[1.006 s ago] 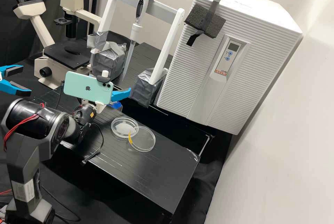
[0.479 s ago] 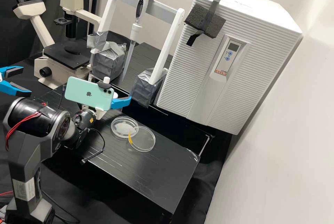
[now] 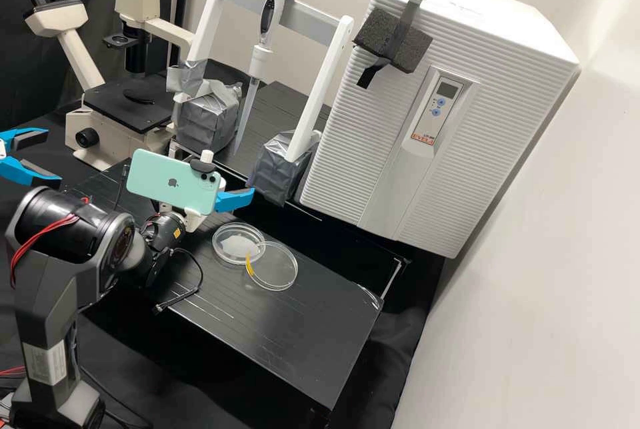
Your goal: Open the bottle
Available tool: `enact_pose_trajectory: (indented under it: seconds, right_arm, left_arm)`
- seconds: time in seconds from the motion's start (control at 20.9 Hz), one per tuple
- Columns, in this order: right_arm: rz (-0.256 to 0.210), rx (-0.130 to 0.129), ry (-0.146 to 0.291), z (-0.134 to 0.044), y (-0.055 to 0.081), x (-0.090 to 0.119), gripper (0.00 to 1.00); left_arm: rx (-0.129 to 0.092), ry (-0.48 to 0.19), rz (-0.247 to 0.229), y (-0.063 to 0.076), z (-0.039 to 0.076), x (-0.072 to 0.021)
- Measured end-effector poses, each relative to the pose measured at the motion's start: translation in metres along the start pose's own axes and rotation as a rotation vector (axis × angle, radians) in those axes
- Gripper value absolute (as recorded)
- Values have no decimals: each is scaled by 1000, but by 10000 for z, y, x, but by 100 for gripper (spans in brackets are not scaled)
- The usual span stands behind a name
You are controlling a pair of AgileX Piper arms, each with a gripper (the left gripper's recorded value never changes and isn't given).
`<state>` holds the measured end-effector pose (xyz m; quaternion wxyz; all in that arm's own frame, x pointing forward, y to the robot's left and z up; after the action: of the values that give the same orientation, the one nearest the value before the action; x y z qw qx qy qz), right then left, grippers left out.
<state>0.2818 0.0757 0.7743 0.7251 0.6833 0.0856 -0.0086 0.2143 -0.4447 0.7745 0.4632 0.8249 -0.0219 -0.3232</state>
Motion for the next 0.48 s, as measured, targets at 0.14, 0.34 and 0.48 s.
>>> enact_pose_trajectory:
  seconds: [0.14, 0.34, 0.48]
  right_arm:
    - [11, 0, -11, 33, 28, 3, 0]
    - [14, 2, -10, 35, 31, 3, 0]
    - [15, 2, -9, 31, 35, 7, 0]
  left_arm:
    - [0, 0, 0, 0, 0, 0]
    - [0, 0, 0, 0, 0, 0]
    - [0, 0, 0, 0, 0, 0]
